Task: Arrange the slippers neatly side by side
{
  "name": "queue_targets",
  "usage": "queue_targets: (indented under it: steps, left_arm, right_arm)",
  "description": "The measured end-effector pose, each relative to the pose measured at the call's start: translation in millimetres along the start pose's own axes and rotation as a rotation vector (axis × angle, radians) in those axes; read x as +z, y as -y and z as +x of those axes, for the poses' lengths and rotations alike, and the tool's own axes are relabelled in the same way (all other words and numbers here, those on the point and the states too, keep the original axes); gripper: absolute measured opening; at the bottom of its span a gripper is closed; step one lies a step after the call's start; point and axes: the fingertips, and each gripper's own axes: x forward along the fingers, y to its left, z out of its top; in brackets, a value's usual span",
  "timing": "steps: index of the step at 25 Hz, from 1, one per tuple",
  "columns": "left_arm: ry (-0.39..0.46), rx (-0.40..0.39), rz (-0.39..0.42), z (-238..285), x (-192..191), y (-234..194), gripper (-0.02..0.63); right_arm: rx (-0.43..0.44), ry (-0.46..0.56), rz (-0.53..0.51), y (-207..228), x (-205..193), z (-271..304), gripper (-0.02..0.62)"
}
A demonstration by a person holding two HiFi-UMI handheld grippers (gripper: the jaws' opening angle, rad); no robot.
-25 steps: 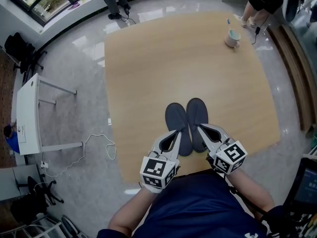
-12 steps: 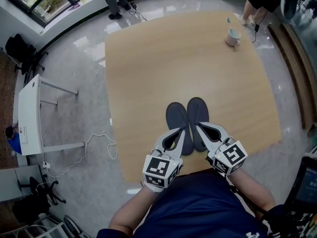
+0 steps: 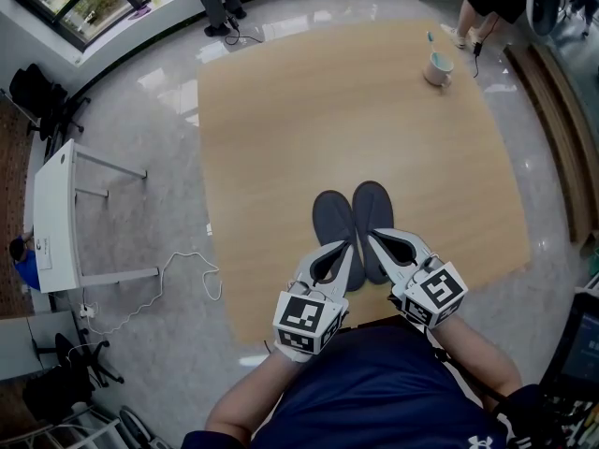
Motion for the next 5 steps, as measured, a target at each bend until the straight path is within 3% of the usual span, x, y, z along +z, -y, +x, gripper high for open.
queue_targets:
  steps: [5]
  left_arm:
    - [0.004, 0.014, 0.01, -2.2, -6.6, -5.2, 0.005]
  right_arm:
    - [-0.001, 0.001, 0.01, -1.5, -3.1, -0.4, 0.011]
